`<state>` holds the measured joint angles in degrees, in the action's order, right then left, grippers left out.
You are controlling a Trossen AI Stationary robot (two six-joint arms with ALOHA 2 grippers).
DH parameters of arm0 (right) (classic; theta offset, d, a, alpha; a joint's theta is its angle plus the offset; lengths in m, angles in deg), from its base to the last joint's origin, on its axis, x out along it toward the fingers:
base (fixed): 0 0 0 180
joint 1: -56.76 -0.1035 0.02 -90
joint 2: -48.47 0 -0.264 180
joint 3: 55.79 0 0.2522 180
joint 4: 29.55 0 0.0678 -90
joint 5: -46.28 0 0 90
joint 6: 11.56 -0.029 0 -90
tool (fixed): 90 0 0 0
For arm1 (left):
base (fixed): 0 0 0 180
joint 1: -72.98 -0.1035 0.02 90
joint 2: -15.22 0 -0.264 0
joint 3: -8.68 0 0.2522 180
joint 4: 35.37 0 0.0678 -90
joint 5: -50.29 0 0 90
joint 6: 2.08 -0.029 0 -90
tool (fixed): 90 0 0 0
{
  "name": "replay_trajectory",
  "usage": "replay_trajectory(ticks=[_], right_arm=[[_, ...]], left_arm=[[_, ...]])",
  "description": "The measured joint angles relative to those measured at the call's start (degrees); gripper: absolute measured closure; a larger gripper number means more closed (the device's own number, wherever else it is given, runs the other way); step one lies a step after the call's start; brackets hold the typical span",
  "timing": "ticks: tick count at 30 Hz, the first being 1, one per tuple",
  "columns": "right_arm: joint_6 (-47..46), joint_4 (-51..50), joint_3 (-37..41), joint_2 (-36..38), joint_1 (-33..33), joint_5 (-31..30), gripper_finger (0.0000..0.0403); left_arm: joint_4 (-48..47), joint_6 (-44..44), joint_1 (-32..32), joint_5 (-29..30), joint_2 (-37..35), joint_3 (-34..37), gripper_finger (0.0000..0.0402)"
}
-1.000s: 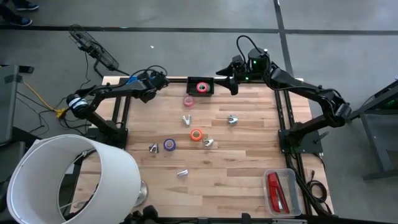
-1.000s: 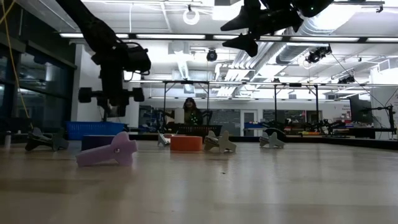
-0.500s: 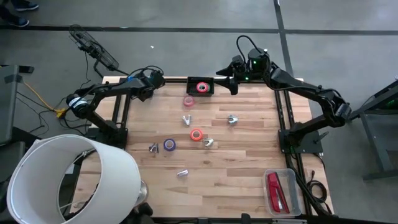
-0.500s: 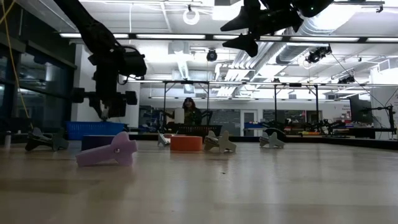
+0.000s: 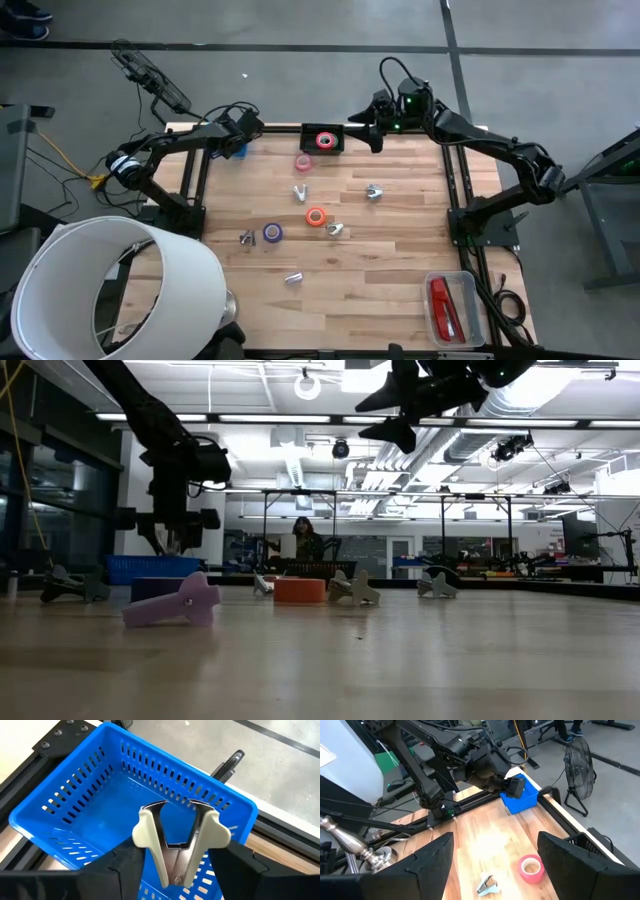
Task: Pick and place Stapler, Stapler remover, tape
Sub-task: Put the right gray staple remover into the blue bin, then put the right light blue staple remover into the blue bin
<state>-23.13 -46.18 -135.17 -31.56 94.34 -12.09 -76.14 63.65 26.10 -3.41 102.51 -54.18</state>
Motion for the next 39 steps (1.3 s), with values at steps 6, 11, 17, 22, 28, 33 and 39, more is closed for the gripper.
replay_trajectory(ticks=[6, 11, 17, 22, 28, 33, 39], right_arm=[[0.02, -1.25, 0.00, 0.00, -0.02, -0.01, 0.0123], [0.02, -1.29, 0.00, 0.00, -0.02, 0.01, 0.0123], [-0.17, -1.30, 0.00, -0.02, -0.02, 0.01, 0.0123], [-0.18, -1.27, 0.00, -0.02, -0.02, 0.01, 0.0123], [-0.17, -1.25, 0.00, -0.02, -0.02, 0.01, 0.0123], [-0.17, -1.21, 0.00, -0.02, -0.02, 0.01, 0.0123], [-0.14, -1.23, 0.00, -0.02, -0.02, 0.01, 0.0123]], left_arm=[[0.71, -1.71, 0.00, -0.48, 0.00, 0.00, 0.0191], [1.27, -2.52, 0.00, -0.83, 0.02, 0.00, 0.0190], [1.64, -5.04, 0.00, -1.01, 0.04, 0.00, 0.0190], [1.64, -6.97, 0.00, -1.12, 0.04, 0.02, 0.0189], [1.49, -7.02, -1.13, -4.95, 0.04, 0.01, 0.0164], [1.60, -5.78, -2.38, -7.32, 0.04, 0.00, 0.0136], [1.60, -5.49, -2.23, -7.84, 0.04, 0.01, 0.0130]])
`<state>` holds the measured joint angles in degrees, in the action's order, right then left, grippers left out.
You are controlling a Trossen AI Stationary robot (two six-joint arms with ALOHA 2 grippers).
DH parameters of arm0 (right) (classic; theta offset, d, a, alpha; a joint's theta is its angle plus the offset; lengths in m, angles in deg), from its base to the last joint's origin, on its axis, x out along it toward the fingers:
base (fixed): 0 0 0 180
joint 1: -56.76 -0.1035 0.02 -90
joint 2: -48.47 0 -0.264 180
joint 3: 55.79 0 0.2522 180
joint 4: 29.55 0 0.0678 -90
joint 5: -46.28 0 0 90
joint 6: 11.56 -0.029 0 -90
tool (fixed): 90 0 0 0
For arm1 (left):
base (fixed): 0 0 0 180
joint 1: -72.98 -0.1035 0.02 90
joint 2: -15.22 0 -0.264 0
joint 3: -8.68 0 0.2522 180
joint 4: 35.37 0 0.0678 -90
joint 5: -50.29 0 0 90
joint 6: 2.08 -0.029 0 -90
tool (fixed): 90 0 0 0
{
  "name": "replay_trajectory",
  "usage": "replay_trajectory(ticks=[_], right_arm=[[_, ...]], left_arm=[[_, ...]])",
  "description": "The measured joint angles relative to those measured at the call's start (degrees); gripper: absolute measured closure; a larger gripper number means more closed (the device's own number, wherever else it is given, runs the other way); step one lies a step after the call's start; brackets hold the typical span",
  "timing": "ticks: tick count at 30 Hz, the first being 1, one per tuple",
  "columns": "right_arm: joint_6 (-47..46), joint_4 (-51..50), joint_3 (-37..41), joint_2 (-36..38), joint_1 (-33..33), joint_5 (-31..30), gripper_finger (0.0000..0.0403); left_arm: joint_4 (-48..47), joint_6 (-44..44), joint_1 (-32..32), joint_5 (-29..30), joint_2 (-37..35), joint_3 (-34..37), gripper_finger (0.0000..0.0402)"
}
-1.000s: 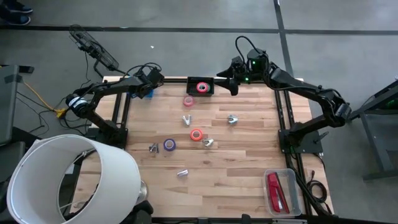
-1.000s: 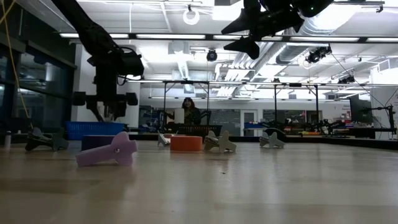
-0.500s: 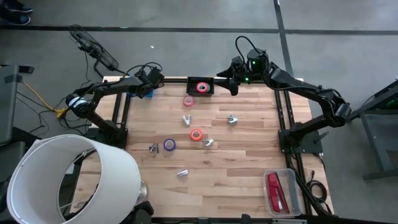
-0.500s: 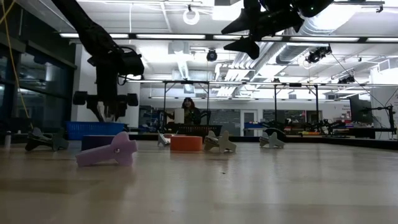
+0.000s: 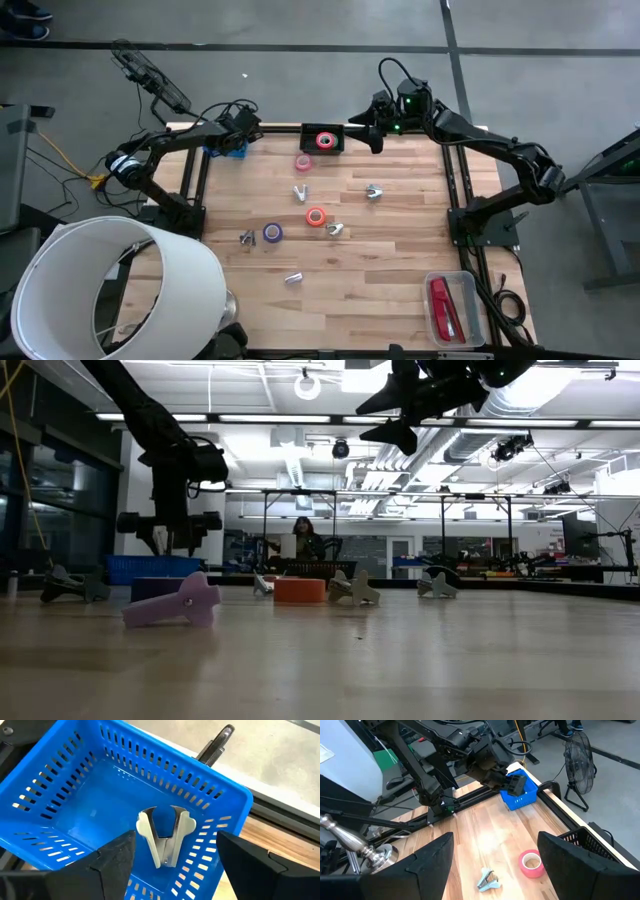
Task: Pick and place Stapler, Stapler remover, tape
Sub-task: Put the right light blue staple remover into the blue bin
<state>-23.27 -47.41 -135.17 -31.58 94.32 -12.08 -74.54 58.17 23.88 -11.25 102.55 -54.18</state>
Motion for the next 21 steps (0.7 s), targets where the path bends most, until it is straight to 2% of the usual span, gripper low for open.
replay_trajectory(ticks=[5, 12, 16, 21], right_arm=[[-0.12, -0.86, 0.00, 0.00, 0.32, -0.12, 0.0123], [-2.93, -5.07, 0.02, 0.87, 0.84, -9.89, 0.0123], [-1.76, -7.94, 0.02, 0.90, 0.83, -11.61, 0.0123], [4.12, -17.19, 0.02, 0.90, 0.83, -12.80, 0.0123]], left_arm=[[0.16, -2.08, 0.00, -0.91, -0.87, 0.02, 0.0136], [2.90, -8.33, 0.00, 0.44, -5.39, 0.01, 0.0146], [3.79, -11.57, 0.01, 0.20, -7.52, 0.02, 0.0149], [6.56, -16.94, 0.07, -4.69, -9.85, 0.02, 0.0149]])
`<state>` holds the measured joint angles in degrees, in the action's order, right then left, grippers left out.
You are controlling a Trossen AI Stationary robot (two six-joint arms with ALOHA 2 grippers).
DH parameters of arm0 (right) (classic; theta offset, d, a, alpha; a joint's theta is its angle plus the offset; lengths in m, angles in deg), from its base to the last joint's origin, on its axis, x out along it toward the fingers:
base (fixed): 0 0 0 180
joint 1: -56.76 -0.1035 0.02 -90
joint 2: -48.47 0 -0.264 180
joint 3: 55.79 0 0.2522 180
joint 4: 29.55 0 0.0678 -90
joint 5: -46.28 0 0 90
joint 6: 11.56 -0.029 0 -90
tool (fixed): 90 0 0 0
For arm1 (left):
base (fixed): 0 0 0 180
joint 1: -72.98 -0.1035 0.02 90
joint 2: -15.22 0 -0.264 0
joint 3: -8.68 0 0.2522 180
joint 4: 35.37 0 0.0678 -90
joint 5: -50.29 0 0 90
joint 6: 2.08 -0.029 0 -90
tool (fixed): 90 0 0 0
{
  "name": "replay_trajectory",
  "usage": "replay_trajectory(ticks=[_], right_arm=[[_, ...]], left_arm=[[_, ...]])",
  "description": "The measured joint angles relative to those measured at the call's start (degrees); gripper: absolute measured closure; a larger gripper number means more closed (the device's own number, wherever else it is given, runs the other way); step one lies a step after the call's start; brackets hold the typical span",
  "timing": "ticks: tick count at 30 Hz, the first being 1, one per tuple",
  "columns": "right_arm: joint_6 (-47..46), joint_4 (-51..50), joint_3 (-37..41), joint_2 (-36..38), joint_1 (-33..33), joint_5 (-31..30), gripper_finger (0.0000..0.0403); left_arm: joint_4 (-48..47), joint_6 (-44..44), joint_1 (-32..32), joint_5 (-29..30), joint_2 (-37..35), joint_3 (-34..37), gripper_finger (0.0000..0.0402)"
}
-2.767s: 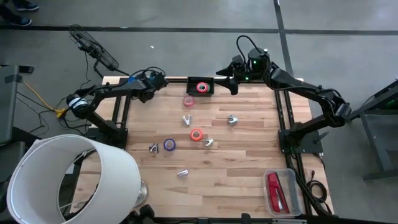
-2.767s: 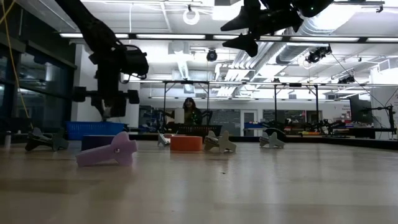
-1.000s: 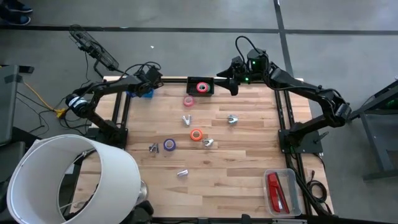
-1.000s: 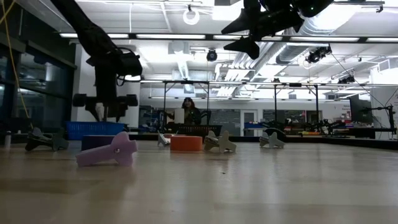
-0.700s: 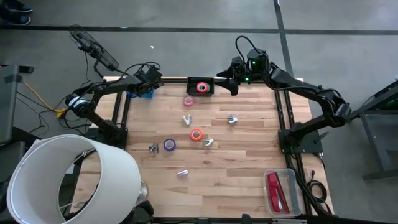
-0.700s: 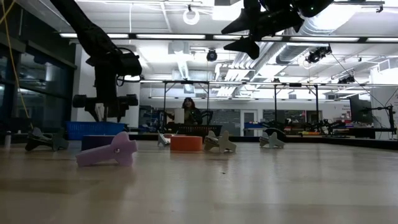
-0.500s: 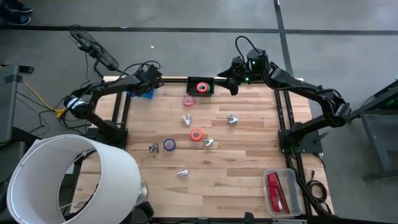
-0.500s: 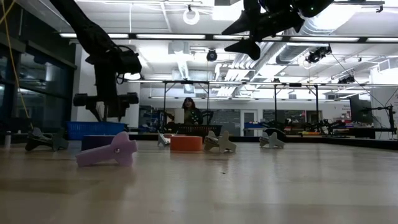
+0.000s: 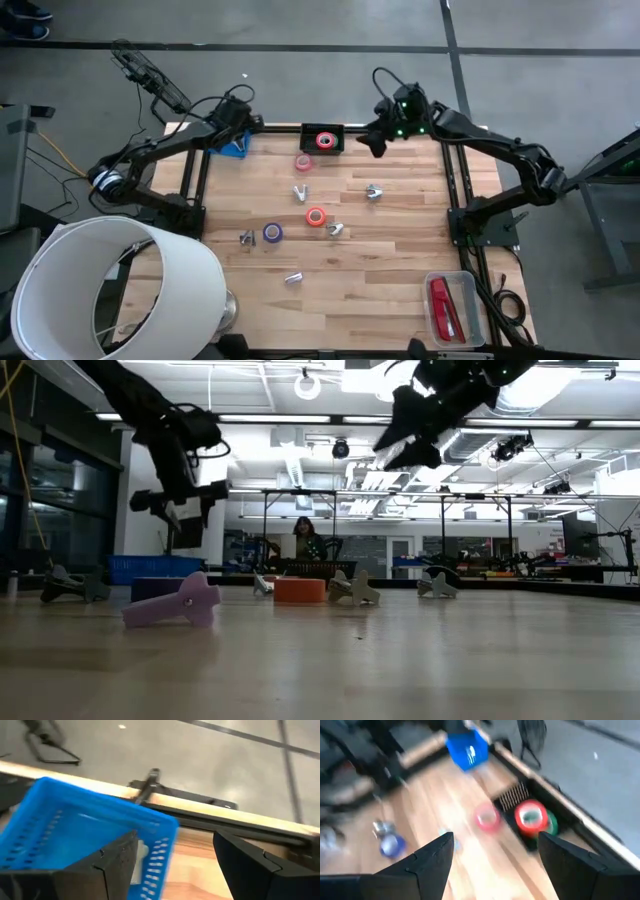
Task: Pick and place Stapler, Stapler remover, tape
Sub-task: Put the right light blue staple remover into the blue bin
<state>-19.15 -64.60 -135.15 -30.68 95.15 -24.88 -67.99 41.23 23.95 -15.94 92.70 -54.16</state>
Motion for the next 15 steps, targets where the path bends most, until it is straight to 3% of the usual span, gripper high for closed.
replay_trajectory(ticks=[9, 15], right_arm=[[14.95, -16.22, 0.00, 0.00, 0.17, -12.92, 0.0123], [31.41, -18.31, 4.19, 0.01, 0.17, -13.45, 0.0123]], left_arm=[[10.55, -11.37, 4.18, -10.34, -0.49, 0.00, 0.0149], [15.20, -15.85, 7.40, -16.95, -0.49, 0.00, 0.0149]])
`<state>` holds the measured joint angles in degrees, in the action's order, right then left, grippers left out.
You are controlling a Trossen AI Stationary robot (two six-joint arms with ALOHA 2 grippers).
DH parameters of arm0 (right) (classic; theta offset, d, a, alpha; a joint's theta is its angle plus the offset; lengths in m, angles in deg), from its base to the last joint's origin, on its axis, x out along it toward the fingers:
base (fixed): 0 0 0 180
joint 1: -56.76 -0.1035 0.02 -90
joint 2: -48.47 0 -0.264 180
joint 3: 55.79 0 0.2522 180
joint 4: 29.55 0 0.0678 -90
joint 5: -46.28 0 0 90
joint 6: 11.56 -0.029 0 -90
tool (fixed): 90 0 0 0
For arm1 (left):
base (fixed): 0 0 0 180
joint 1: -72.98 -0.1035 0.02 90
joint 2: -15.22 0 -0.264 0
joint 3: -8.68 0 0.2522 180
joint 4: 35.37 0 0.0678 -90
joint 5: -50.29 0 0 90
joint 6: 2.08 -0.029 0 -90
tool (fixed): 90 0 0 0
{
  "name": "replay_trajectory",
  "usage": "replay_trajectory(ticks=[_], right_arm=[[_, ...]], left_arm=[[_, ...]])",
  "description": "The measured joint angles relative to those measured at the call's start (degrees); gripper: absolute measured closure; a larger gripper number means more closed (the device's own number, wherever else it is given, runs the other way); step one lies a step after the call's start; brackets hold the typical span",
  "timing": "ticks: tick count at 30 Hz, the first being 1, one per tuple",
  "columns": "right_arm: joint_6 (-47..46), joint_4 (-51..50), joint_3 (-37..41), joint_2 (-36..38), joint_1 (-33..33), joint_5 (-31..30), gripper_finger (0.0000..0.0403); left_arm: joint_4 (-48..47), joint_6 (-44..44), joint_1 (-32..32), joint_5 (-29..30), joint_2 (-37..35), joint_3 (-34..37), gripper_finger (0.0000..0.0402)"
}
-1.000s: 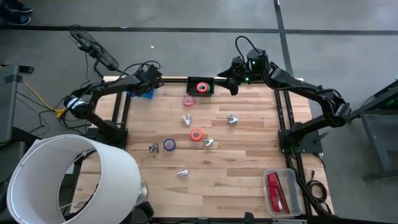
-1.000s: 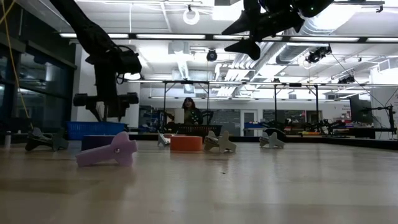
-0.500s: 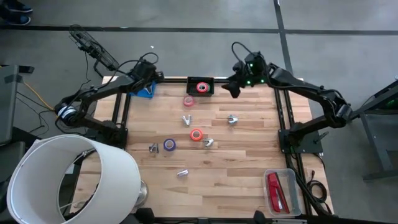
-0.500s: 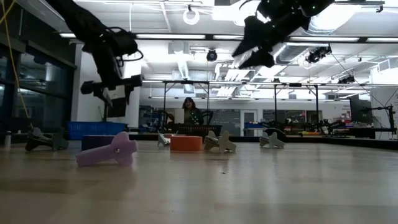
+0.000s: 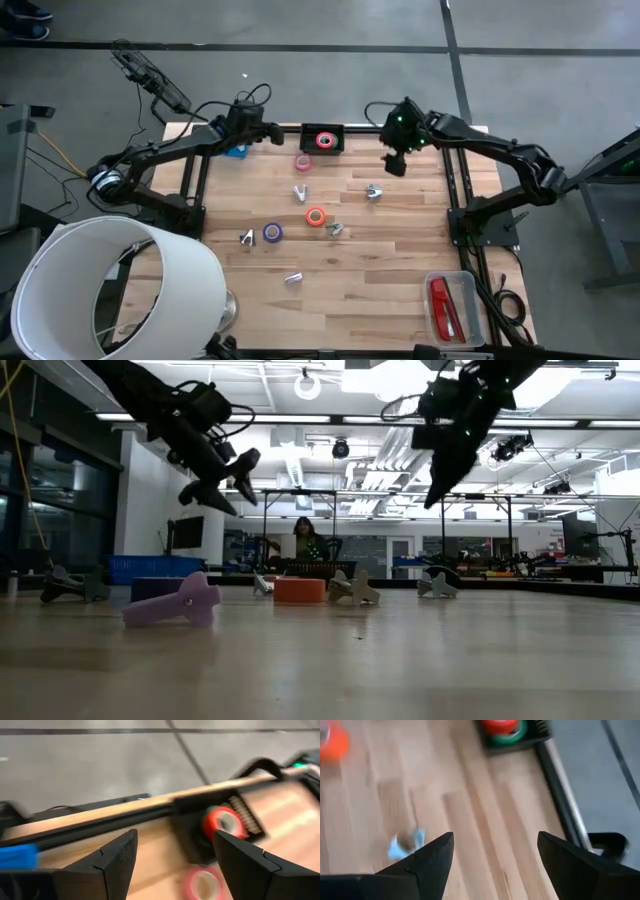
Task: Pick and place Stapler, Stapler remover, tape
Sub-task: Put the right light blue staple remover into the blue bin
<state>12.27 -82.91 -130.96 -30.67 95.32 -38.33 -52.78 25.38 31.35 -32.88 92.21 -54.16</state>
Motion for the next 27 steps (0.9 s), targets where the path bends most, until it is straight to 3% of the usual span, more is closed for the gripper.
replay_trajectory(ticks=[7, 12, 20, 27], right_arm=[[4.89, 2.77, 10.49, 0.01, -1.83, 5.31, 0.0123], [10.20, 10.80, 18.11, 0.01, -5.67, 7.84, 0.0123], [13.60, 24.51, 27.31, 0.01, -10.41, 2.11, 0.0123], [11.13, 33.18, 30.72, 0.01, -11.03, 2.67, 0.0123]], left_arm=[[0.88, -0.42, 4.14, -5.29, 0.00, 0.00, 0.0149], [0.84, -1.25, 7.24, -6.75, 0.00, -0.01, 0.0149], [0.82, -2.18, 10.28, -6.93, 0.00, -0.02, 0.0149], [0.73, -1.72, 10.19, -7.47, 0.00, 0.00, 0.0149]])
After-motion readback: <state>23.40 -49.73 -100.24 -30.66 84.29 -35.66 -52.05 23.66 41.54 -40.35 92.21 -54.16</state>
